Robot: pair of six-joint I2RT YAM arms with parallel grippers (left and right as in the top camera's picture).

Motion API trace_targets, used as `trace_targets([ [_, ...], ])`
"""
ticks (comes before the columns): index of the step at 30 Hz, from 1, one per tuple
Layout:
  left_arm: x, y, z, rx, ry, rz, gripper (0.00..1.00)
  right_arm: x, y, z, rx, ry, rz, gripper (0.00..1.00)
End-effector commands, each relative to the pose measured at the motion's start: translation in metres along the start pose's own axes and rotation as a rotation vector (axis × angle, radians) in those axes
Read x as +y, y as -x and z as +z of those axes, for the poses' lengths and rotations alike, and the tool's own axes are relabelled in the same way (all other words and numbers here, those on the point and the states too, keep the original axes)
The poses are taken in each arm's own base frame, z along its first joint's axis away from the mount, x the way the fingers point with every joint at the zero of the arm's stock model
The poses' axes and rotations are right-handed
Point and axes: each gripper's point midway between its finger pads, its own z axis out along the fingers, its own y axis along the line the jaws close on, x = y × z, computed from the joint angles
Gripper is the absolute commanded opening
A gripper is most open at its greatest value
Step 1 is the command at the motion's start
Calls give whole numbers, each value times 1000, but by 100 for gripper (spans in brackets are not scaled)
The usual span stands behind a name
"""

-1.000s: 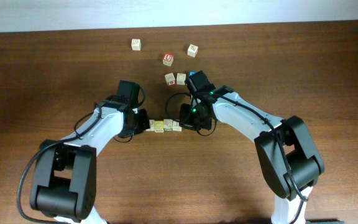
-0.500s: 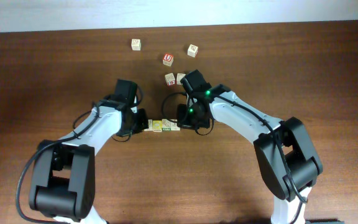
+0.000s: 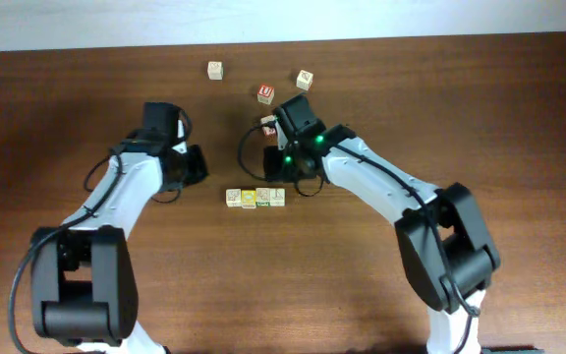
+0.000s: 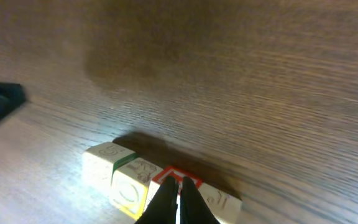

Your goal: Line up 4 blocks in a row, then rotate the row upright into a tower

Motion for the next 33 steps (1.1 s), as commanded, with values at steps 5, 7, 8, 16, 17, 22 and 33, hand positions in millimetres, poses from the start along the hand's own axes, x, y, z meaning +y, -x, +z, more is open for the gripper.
trace_targets([
  [5,6,9,-1,-14,-1,-8,24,-1,-8,23,46,19,-9,6],
  [7,6,9,-1,-14,-1,-7,24,5,-7,23,39,34,-29,4],
  [8,6,9,-1,-14,-1,-7,24,15,-1,19,23,46,-83,4],
  [16,12,12,-2,-23,20,-16,24,54,23,19,-83,94,-194,5],
  [17,13,12,-2,-24,21,-19,24,58,19,24,-75,97,-202,4],
  [22,23,16,-3,-35,35,-70,24,71,3,37,-47,98,-216,4],
  [33,34,18,-4,-34,49,-115,23,59,-10,51,-1,48,-172,4],
])
